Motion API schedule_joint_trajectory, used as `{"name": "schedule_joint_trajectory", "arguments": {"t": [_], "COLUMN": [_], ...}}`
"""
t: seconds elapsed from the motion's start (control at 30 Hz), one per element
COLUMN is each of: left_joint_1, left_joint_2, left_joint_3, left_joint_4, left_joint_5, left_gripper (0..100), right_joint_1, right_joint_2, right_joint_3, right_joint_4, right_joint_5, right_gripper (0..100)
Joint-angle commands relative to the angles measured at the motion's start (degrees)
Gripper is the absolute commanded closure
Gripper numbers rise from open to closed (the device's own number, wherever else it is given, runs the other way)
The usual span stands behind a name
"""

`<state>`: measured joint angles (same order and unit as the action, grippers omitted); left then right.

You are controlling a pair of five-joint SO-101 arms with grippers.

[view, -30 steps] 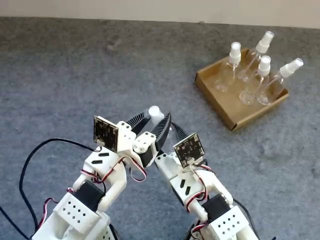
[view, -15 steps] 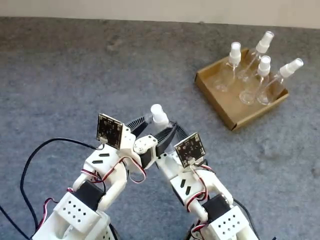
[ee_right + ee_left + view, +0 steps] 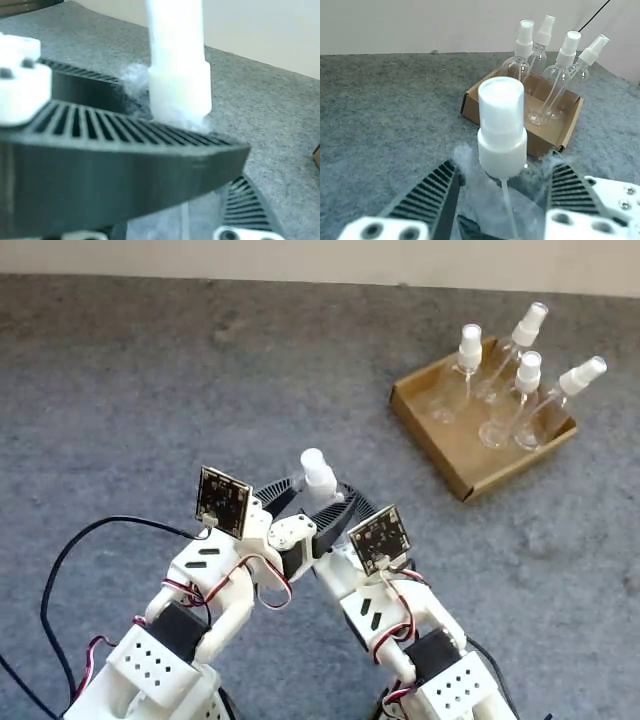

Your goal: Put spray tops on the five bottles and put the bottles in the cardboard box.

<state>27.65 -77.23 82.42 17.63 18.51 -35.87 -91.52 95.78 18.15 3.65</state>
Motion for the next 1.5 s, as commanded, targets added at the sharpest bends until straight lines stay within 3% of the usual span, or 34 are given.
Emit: {"name": "schedule_joint_trajectory", "arguments": {"t": [0.0,0.23,0.43,0.63,1.0,1.27,1.47], "left_joint_1": [-0.04,-0.04,-0.04,-0.13,-0.13,-0.13,-1.71], "left_joint_2": [-0.84,-0.84,-0.84,-1.01,-16.4,-18.07,-18.33], "left_joint_3": [-3.3,-3.38,-7.78,-8.92,-8.4,-8.92,-9.36], "left_joint_4": [0.53,1.14,9.76,11.6,20.04,26.64,27.25], "left_joint_5": [-0.62,-0.62,-0.62,-0.62,-0.62,-0.62,-0.7], "left_gripper": [81,81,81,81,81,81,81], "right_joint_1": [0.84,0.84,0.84,0.92,4.0,4.35,4.35], "right_joint_2": [-0.84,-0.84,-0.84,-0.84,-0.84,-0.84,-0.84], "right_joint_3": [7.25,7.25,7.25,7.25,7.16,7.16,7.16], "right_joint_4": [0.13,0.13,0.13,0.13,0.13,0.13,0.13], "right_joint_5": [-0.35,-0.35,-0.35,-0.35,-0.35,-0.35,-0.35], "right_gripper": [82.8,82.8,82.8,82.8,82.8,82.8,82.8]}}
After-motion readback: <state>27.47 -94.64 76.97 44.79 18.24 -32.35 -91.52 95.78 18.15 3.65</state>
